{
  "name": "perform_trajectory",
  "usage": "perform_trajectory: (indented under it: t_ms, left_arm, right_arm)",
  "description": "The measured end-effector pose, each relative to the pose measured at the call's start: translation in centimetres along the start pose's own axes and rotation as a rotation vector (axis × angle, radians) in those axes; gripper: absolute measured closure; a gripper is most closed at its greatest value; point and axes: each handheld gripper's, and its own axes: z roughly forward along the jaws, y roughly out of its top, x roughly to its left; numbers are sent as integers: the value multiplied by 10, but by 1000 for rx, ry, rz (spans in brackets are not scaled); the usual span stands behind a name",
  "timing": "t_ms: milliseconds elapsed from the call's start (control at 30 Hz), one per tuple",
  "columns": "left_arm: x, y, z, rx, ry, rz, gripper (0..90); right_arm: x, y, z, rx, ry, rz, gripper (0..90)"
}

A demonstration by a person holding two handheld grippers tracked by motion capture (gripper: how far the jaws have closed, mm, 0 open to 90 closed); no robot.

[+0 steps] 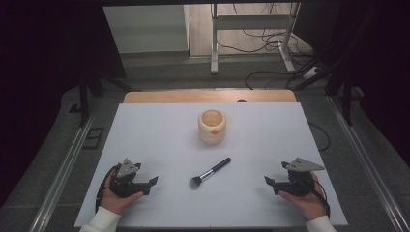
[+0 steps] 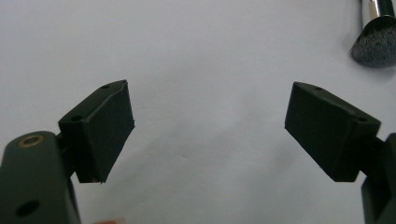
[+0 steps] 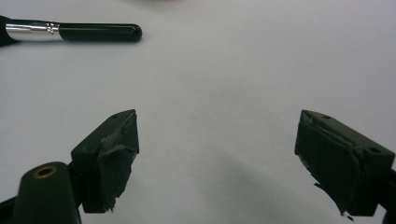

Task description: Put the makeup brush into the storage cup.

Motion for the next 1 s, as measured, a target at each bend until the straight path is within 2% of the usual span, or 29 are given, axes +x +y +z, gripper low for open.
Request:
perform_trajectory:
  t_ms: [267,433,567,733,1000]
  left_arm:
    - [1,-2,0,8,-10,-8,150]
    - [1,-3,-3,12,-15,2,146]
    - [0,-3,-6,9,-17,0,145]
    - [-1,-6,-11,7,-16,13,145]
    - [-5,-9,-16,10,-10,10,147]
  right_arm:
    - [-3,1,3,9,0,-4,139]
    - [-5,5,6,11,28,-11,138]
    - [-5,6,6,23,36,-15,103]
    - [-3,11,6,27,45,-46,101]
    - [3,19,8,25,61,-94,114]
